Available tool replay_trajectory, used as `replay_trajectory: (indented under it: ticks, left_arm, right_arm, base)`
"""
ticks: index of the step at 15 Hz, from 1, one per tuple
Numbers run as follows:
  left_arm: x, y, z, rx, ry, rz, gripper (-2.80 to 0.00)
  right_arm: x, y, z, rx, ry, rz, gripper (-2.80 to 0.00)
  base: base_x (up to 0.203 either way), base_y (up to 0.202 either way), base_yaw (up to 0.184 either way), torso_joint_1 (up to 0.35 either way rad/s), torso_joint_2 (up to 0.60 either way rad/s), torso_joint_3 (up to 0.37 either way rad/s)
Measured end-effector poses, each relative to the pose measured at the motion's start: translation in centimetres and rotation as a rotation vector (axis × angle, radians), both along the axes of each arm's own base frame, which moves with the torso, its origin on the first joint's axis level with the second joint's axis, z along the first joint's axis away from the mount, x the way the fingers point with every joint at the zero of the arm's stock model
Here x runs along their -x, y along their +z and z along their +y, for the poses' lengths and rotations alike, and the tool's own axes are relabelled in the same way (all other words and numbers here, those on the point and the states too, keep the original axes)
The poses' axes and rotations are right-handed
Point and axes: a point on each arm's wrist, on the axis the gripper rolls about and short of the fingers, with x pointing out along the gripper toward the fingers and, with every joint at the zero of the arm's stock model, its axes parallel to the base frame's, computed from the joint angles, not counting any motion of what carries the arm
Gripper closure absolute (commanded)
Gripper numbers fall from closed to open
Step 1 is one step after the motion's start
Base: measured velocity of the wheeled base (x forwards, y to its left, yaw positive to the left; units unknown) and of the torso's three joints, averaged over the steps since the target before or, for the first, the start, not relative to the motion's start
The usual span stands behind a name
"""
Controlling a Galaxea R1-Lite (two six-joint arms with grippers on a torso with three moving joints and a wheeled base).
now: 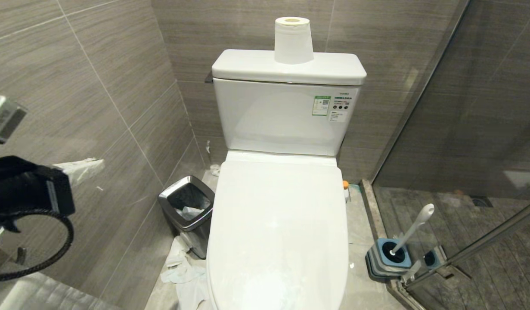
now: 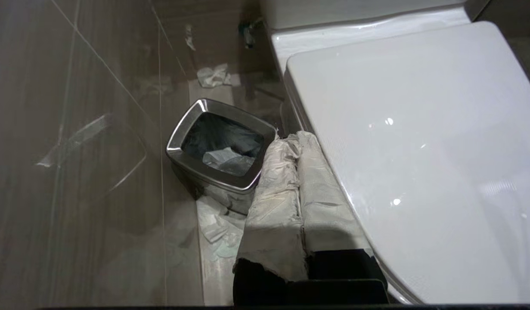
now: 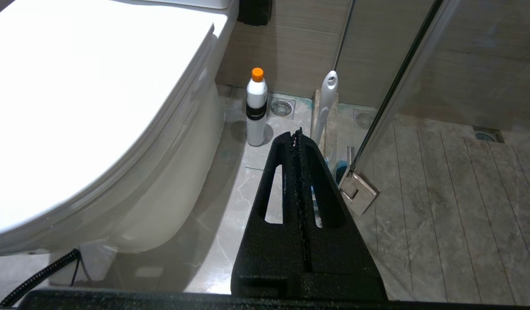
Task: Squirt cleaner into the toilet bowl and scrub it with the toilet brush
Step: Use the left hand to lift the toilet lid slightly
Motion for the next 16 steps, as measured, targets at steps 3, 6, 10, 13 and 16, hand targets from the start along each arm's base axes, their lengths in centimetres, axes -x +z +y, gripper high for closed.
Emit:
replay_trajectory:
  ticks: [3,6,10,13,16]
  left_arm:
    - [-3.9,-1.3,-0.8,-0.01,-0.015,0.089,0.0]
    - [-7.2,-3.2,-1.7,-0.015,-0.037,0.14,0.0]
    - [-12.4,-5.0,-2.5,-0.001,-0.065,0.167,0.0]
    - [-14.6,-6.5,-3.0,0.103,-0.198,0.26,0.0]
    - [-15.9,-8.1,-2.8,0.272,-0.311,0.363,0.0]
  right_arm:
    - [0.0,0.0,0.0,0.001,0.0,0.0,0.0]
    - [0.0,0.0,0.0,0.0,0.0,0.0,0.0]
    - [0.0,0.0,0.0,0.0,0.0,0.0,0.0]
    - [0.0,0.0,0.0,0.0,-0.001,0.0,0.0]
    - [0.0,0.0,0.0,0.0,0.0,0.0,0.0]
  base:
    - [0.0,0.0,0.0,0.0,0.0,0.0]
    - [0.0,0.0,0.0,0.0,0.0,0.0]
    - [0.0,0.0,0.0,0.0,0.0,0.0]
    - [0.0,0.0,0.0,0.0,0.0,0.0]
    - [0.0,0.0,0.0,0.0,0.0,0.0]
